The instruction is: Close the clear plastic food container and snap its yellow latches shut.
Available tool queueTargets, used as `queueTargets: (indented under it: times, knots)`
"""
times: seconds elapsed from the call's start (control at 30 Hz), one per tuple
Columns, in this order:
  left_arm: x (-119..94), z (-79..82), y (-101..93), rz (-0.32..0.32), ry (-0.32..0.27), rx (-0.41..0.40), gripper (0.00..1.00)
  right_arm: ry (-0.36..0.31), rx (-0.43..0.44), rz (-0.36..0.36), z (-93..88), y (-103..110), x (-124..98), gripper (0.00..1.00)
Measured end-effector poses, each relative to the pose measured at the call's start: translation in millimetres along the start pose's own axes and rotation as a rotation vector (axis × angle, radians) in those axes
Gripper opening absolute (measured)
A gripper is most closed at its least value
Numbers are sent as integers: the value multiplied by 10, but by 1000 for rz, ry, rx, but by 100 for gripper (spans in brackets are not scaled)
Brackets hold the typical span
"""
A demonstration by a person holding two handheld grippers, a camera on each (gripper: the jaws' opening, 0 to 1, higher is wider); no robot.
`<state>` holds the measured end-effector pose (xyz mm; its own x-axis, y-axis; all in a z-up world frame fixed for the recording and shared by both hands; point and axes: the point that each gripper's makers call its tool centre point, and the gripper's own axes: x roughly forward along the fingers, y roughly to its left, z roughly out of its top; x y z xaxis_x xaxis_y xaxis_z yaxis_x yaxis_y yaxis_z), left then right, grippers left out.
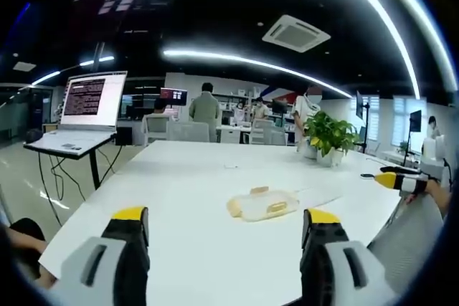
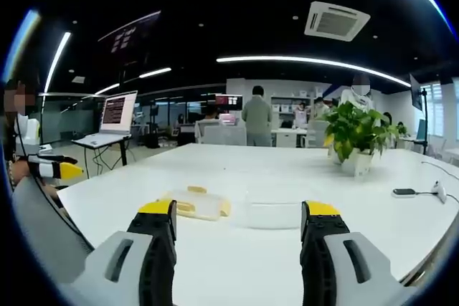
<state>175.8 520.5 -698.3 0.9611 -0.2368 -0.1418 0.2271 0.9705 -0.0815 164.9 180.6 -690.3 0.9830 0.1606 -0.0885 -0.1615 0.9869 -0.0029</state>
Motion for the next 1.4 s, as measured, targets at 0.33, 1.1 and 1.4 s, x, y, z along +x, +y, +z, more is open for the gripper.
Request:
queueTargets:
  times: [0.33, 1.1, 1.4]
  knots:
    - [1, -12, 0, -1, 5, 2, 82, 3, -1, 4, -6, 7, 2, 68]
    - [1, -9, -7, -7, 5, 3, 81, 8, -3, 10, -6, 20, 6, 67]
    - [-3, -10, -12, -10, 6, 4, 81, 13, -5, 14, -13, 24, 8, 66]
